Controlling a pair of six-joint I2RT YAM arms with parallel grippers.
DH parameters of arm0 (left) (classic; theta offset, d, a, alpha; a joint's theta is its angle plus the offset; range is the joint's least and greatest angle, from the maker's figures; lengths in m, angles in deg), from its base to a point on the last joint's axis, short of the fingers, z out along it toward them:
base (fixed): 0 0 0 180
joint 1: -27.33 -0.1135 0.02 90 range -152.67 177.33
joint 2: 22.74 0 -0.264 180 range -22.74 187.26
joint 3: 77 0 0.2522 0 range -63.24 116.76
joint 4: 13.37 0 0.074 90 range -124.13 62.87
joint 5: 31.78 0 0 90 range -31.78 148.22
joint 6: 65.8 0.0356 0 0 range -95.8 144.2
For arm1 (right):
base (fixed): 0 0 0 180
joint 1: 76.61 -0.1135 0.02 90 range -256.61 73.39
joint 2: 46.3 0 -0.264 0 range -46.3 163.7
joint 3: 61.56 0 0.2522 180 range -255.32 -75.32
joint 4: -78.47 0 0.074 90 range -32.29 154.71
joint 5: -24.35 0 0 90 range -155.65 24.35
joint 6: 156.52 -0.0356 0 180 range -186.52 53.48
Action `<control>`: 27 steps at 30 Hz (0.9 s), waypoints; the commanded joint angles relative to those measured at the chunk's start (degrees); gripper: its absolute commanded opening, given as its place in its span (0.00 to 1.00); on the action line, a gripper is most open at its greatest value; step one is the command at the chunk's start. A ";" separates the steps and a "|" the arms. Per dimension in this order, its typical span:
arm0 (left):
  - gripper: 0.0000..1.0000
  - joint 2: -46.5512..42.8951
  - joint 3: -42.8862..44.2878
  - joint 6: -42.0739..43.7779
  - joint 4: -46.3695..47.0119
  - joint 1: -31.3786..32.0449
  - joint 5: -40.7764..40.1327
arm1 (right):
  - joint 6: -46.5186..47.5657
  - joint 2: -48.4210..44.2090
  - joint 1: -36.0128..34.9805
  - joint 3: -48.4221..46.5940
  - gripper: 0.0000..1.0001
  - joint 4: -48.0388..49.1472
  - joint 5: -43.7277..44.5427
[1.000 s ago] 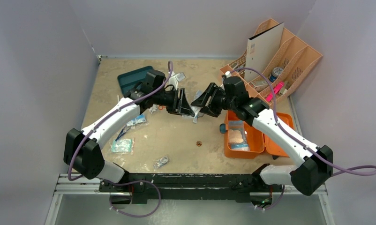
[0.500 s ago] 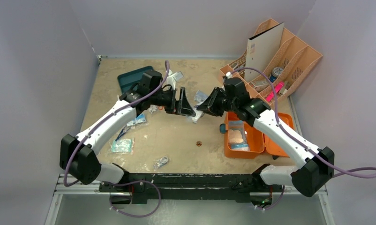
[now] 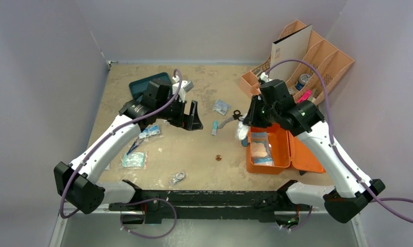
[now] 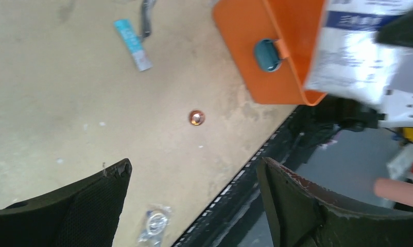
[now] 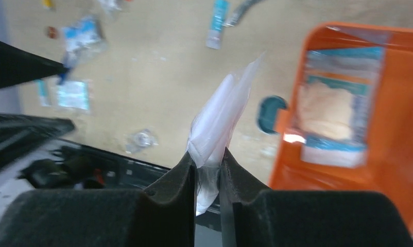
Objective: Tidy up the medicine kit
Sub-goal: Place the medical item at the medicine box.
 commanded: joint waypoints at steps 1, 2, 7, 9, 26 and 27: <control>0.90 -2.65 -0.61 6.95 -4.26 0.18 -10.43 | 9.12 1.78 0.21 -6.26 0.20 -21.12 10.43; 0.90 -3.06 -1.46 7.65 -4.35 0.21 -11.78 | 9.70 2.43 0.25 -7.07 0.20 -23.70 12.76; 0.91 -6.64 -7.11 9.23 -1.97 0.21 -17.75 | 12.85 5.95 0.41 -7.17 0.21 -29.22 21.76; 0.92 -7.35 -7.88 9.22 -2.06 0.22 -20.16 | 13.55 7.91 0.43 -6.28 0.22 -29.60 24.32; 0.93 -10.43 -9.94 9.12 -1.47 0.23 -22.95 | 22.71 18.19 8.77 3.80 0.26 -14.63 23.66; 0.93 -10.43 -9.94 9.13 -1.47 0.21 -23.08 | 21.92 18.81 8.78 4.08 0.27 -14.48 23.97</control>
